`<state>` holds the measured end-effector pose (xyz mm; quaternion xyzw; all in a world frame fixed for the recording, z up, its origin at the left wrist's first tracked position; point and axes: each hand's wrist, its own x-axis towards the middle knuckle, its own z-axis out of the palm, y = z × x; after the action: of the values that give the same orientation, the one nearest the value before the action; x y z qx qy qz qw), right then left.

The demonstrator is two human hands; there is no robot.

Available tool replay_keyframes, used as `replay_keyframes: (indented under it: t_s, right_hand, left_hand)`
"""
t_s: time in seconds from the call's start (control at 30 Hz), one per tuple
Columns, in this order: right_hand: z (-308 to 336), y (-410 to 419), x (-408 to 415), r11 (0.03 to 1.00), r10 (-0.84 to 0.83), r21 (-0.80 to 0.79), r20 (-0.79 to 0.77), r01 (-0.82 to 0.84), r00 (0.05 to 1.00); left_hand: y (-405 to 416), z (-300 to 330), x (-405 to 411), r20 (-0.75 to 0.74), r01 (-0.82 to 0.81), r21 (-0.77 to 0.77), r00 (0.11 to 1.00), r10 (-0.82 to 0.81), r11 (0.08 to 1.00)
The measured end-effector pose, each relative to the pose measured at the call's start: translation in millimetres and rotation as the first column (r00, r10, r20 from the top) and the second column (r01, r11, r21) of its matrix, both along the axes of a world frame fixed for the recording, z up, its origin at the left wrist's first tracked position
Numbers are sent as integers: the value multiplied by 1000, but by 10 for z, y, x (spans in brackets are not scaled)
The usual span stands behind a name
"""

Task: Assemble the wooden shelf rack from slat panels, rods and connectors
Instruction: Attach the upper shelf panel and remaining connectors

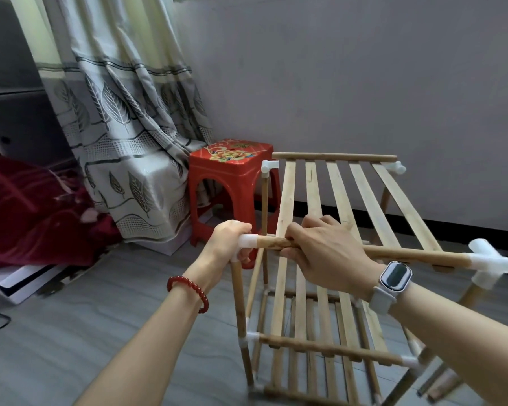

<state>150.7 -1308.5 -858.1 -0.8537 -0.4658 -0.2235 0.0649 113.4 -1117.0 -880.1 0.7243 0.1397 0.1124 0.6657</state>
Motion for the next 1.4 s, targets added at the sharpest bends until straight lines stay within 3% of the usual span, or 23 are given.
replay_keyframes:
  t_s: [0.37,0.5,0.57,0.7,0.83,0.93,1.07,1.13,1.2,1.23,1.3,1.4]
  right_hand:
    - [-17,59,-64,997,65,26,136,-69,989]
    - [-13,-81,-35,996,81,22,196,-87,977]
    - [-20,-191,-5,993,93,54,149,-102,984]
    - [-34,-479,101,984,133,103,88,-142,987]
    - [-68,-857,190,986,105,107,196,-127,975]
    - [-59,-1119,266,991,26,124,193,-50,981]
    - [-142,-1428,236,939,-258,210,-100,274,961]
    - [-200,-1536,185,830,-390,233,-407,507,826]
    - [-167,-1598,172,676,-241,322,-753,663,612]
    - [-136,-1649,208,601,-149,331,-848,727,509]
    - [-92,-1765,322,594,-134,281,-890,754,436]
    - [7,-1930,449,653,-88,346,-849,673,522]
  left_hand:
    - [-200,-29,-61,6,-121,43,993,121,992]
    - [-338,3,-175,22,-54,6,998,54,999]
    - [-436,-4,-250,20,11,-7,1000,-11,1000]
    - [-595,-37,-353,15,76,345,996,-87,936]
    - [-831,-66,-424,99,126,662,962,-253,739]
    - [-1012,-55,-405,78,197,771,915,-397,605]
    - [-1198,30,-321,17,258,856,852,-523,448]
    - [-1305,80,-268,17,231,892,842,-539,389]
    - [-1524,115,-220,46,169,921,848,-528,352]
    - [-1680,128,-198,56,136,937,851,-522,323]
    - [-1976,125,-164,66,80,962,857,-510,259]
    - [-2231,163,-70,47,56,981,861,-506,186]
